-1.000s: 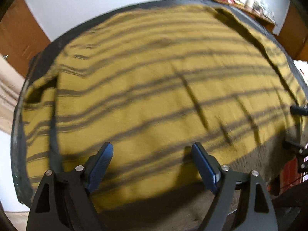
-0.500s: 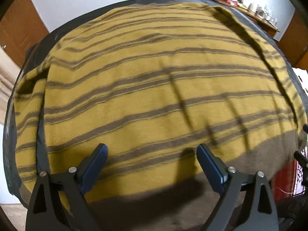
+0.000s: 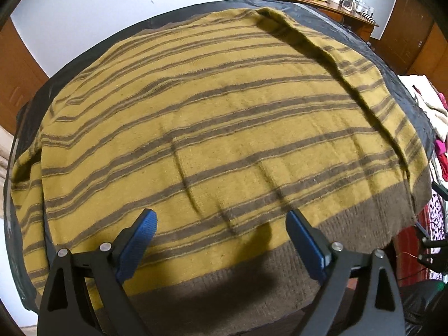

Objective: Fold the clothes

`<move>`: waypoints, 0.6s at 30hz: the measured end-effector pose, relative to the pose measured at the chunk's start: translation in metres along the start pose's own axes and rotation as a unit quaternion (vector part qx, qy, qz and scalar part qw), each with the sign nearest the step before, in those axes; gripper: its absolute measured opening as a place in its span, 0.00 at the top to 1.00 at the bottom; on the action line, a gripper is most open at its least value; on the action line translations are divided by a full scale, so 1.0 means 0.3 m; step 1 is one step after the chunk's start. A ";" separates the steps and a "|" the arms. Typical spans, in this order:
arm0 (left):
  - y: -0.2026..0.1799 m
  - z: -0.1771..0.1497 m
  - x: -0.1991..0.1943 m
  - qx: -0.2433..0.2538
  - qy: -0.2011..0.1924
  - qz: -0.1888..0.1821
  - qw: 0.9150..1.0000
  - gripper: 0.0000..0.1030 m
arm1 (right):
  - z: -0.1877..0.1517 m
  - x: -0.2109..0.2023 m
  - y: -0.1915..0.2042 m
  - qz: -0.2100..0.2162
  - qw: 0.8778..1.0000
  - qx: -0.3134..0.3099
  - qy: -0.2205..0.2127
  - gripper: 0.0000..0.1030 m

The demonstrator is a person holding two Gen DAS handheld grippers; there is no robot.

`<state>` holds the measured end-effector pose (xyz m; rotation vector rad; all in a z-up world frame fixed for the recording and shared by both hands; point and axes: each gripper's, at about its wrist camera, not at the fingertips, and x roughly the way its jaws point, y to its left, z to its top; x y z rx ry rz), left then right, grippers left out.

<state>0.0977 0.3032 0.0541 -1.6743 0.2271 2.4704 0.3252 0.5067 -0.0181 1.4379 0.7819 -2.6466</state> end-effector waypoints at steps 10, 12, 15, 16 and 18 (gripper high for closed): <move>0.006 0.007 -0.012 -0.007 0.004 0.000 1.000 0.08 | 0.066 0.039 -0.116 0.047 0.997 0.064 0.008 0.78; 0.010 0.013 -0.018 -0.022 0.007 -0.025 0.999 0.08 | 0.082 0.022 -0.182 0.079 0.990 0.119 0.005 0.84; -0.002 0.029 -0.030 -0.037 0.008 -0.064 0.997 0.08 | 0.107 -0.007 -0.278 0.125 0.972 0.198 -0.004 0.85; -0.010 0.042 -0.037 -0.045 0.010 -0.093 0.995 0.08 | 0.120 -0.025 -0.304 0.139 0.966 0.216 -0.014 0.85; -0.023 0.063 -0.041 -0.056 0.015 -0.140 0.988 0.08 | 0.162 -0.067 -0.353 0.166 0.954 0.248 -0.041 0.85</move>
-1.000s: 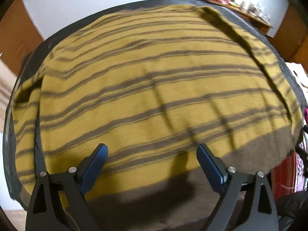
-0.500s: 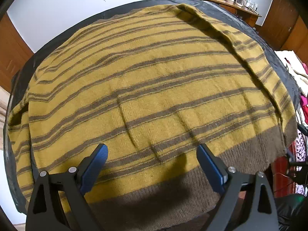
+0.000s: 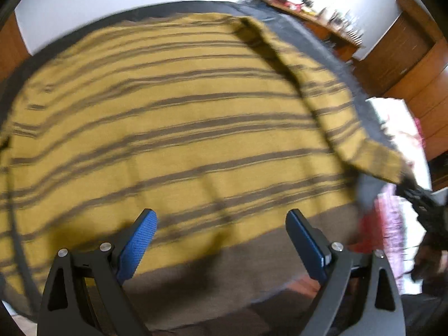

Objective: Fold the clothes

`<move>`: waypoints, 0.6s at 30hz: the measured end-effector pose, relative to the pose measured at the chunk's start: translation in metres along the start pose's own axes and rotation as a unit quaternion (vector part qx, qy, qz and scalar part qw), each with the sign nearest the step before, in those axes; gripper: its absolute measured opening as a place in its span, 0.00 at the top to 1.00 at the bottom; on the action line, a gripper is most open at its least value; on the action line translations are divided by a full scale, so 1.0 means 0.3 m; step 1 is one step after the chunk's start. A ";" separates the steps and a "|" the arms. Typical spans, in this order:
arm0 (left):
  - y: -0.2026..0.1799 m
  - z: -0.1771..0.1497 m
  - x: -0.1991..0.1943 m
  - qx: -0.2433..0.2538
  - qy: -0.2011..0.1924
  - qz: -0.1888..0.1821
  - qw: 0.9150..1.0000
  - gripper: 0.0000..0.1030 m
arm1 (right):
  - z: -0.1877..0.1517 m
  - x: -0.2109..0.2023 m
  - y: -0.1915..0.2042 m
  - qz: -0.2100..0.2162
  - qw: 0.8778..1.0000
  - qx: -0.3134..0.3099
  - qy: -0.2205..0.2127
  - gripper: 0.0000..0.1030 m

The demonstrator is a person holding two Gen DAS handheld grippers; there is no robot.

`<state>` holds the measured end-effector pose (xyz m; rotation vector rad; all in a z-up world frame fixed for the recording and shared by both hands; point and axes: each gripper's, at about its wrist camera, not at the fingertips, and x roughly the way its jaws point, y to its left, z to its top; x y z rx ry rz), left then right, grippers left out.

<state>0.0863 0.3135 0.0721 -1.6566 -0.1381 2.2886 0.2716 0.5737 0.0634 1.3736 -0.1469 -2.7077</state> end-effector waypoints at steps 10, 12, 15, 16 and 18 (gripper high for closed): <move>-0.204 0.086 0.119 -0.055 0.101 -0.327 0.938 0.02 | 0.095 -0.091 0.144 0.045 0.997 -0.027 -0.058 0.85; -0.246 0.091 0.169 -0.067 0.127 -0.355 0.924 0.02 | 0.080 -0.077 0.161 0.044 0.997 -0.032 -0.054 0.85; -0.294 0.094 0.247 -0.084 0.159 -0.379 0.908 0.02 | 0.059 -0.050 0.155 0.041 0.998 -0.029 -0.047 0.85; -0.305 0.094 0.277 -0.098 0.168 -0.389 0.900 0.02 | 0.055 -0.043 0.152 0.039 0.998 -0.026 -0.046 0.85; -0.311 0.100 0.310 -0.124 0.172 -0.405 0.889 0.02 | 0.047 -0.031 0.149 0.035 0.998 -0.023 -0.044 0.85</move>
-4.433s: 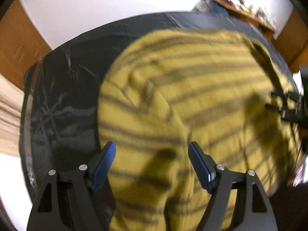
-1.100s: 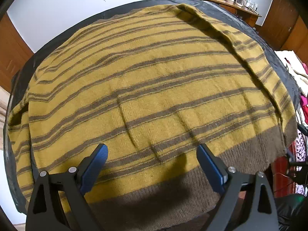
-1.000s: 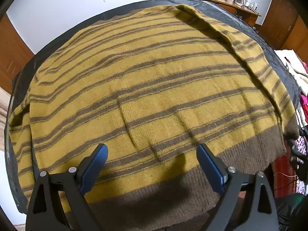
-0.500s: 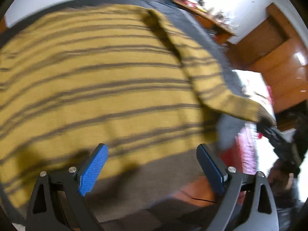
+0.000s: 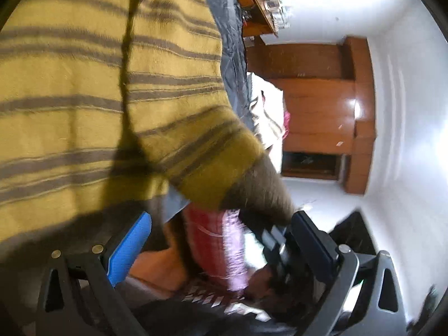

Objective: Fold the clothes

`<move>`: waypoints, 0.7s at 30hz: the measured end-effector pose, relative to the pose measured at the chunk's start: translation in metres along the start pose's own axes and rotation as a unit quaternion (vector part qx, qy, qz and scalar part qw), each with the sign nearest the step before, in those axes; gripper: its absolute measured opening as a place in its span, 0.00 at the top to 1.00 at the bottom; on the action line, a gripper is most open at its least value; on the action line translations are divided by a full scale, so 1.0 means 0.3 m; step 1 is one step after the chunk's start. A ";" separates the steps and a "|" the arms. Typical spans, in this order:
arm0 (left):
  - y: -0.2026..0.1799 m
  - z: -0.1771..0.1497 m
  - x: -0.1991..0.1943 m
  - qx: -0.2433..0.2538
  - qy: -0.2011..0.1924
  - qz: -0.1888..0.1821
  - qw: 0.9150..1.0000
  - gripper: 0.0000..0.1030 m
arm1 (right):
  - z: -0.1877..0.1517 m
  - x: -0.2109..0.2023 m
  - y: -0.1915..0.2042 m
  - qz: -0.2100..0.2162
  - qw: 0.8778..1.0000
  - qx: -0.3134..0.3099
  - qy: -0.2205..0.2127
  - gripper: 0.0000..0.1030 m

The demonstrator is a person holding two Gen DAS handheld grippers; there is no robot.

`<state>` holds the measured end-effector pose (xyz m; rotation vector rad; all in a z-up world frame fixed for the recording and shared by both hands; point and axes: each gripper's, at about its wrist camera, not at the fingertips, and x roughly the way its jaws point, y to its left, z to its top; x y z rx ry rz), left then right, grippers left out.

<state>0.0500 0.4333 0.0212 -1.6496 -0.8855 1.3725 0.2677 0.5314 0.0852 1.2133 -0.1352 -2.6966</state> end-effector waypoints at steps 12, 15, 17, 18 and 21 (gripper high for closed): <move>0.020 0.086 0.028 -0.070 -0.031 -0.018 0.997 0.72 | -0.027 -0.001 0.024 -0.013 1.000 0.010 0.004 0.84; 0.004 0.090 -0.017 -0.059 -0.053 0.004 0.997 0.80 | -0.028 0.000 0.020 -0.008 1.000 0.016 0.005 0.84; -0.010 0.096 -0.041 -0.047 -0.067 0.021 0.996 0.82 | -0.028 0.001 0.025 -0.006 1.000 0.014 0.006 0.84; -0.029 0.102 -0.076 -0.032 -0.082 0.036 0.995 0.82 | -0.028 0.005 0.030 -0.006 1.000 0.009 0.009 0.84; -0.097 0.112 -0.183 0.020 -0.119 0.080 0.989 0.82 | -0.029 0.017 0.045 -0.008 1.000 -0.003 0.017 0.84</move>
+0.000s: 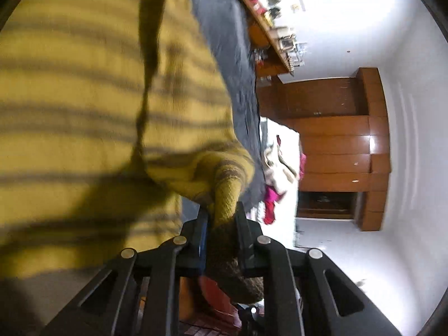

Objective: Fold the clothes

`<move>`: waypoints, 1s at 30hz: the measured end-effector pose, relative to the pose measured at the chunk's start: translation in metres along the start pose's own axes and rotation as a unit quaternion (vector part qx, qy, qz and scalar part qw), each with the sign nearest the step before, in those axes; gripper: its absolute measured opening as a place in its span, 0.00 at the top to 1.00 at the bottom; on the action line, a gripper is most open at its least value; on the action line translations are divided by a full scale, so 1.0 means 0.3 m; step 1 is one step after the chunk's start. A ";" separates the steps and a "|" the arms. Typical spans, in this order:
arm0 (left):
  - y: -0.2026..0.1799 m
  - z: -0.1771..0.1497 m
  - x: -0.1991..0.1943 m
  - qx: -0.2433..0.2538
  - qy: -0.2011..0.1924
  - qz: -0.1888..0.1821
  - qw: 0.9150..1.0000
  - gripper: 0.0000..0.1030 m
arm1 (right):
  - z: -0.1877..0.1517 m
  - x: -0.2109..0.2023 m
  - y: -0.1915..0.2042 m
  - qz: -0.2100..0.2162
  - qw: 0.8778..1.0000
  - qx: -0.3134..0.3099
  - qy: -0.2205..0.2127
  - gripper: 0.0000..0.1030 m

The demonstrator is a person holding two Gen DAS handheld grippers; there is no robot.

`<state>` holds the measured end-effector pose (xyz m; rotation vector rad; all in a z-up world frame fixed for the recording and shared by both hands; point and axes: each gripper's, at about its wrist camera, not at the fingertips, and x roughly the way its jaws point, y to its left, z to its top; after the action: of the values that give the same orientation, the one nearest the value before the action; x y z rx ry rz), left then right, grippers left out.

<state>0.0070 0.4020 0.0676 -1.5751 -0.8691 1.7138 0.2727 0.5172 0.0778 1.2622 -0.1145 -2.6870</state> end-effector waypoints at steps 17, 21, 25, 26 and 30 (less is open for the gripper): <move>-0.021 -0.100 -0.359 0.335 -0.002 0.314 0.889 0.82 | 0.084 0.098 0.027 -0.004 1.000 -0.023 0.016 0.34; 0.181 -0.097 -0.358 0.260 0.018 0.346 0.901 0.81 | 0.115 0.138 0.040 0.004 0.999 -0.036 0.030 0.34; 0.300 -0.086 -0.409 0.183 -0.001 0.334 0.924 0.60 | 0.155 0.194 0.085 0.019 0.997 -0.061 0.044 0.34; 0.316 -0.089 -0.426 0.168 -0.007 0.327 0.930 0.44 | 0.163 0.209 0.100 0.023 0.996 -0.069 0.047 0.34; 0.366 -0.101 -0.477 0.119 -0.024 0.285 0.951 0.22 | 0.187 0.266 0.164 0.039 0.992 -0.102 0.059 0.34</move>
<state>0.0449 0.2232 0.0573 -1.7210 -0.2089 2.1613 0.1854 0.4537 0.0603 1.3199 0.1225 -2.4779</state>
